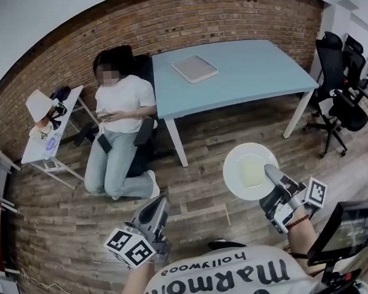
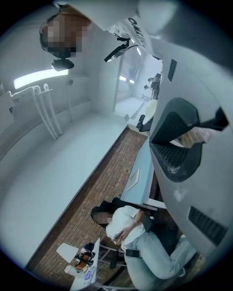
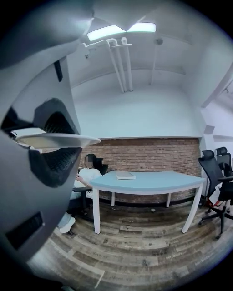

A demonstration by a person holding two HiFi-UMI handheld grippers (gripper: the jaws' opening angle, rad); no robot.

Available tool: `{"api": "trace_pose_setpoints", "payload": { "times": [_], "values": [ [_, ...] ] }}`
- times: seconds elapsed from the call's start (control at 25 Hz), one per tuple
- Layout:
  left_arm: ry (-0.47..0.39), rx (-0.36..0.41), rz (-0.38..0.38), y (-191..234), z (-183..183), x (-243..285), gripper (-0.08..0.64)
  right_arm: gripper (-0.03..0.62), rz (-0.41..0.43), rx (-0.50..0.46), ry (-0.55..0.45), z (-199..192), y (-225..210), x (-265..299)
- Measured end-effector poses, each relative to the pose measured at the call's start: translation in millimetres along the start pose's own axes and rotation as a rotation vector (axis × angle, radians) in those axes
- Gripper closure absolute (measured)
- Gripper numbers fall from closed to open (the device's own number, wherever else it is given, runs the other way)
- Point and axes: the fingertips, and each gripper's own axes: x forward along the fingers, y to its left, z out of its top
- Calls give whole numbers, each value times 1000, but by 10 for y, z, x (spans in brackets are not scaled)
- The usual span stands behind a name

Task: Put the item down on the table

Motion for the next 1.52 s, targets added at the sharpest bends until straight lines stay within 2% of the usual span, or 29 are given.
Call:
{"api": "trace_pose_setpoints", "payload": {
  "times": [0.16, 0.28, 0.44, 0.6, 0.72, 0.84, 1.04, 1.16, 1.52],
  "values": [
    [11, 76, 49, 102, 17, 233, 554, 552, -7, -10, 19, 225, -81, 140],
    [12, 104, 66, 120, 31, 393, 554, 552, -9, -6, 20, 384, -136, 233],
    [-13, 81, 48, 135, 98, 518, 554, 551, -13, -7, 27, 490, -225, 337],
    [19, 89, 14, 205, 87, 615, 554, 552, -19, 1, 23, 550, -337, 447],
    [40, 93, 41, 425, 114, 723, 554, 552, -35, 2, 18, 610, -462, 574],
    [35, 65, 51, 685, 207, 916, 554, 552, -46, 5, 2, 717, -549, 733],
    [17, 69, 1, 927, 424, 1343, 554, 552, -43, -5, -7, 947, -586, 1112],
    [38, 79, -29, 1091, 512, 1587, 554, 552, -43, -6, -19, 1064, -622, 1387],
    [70, 105, -39, 1727, 866, 2143, 554, 552, -57, 6, -51, 1368, -747, 2168]
  ]
}}
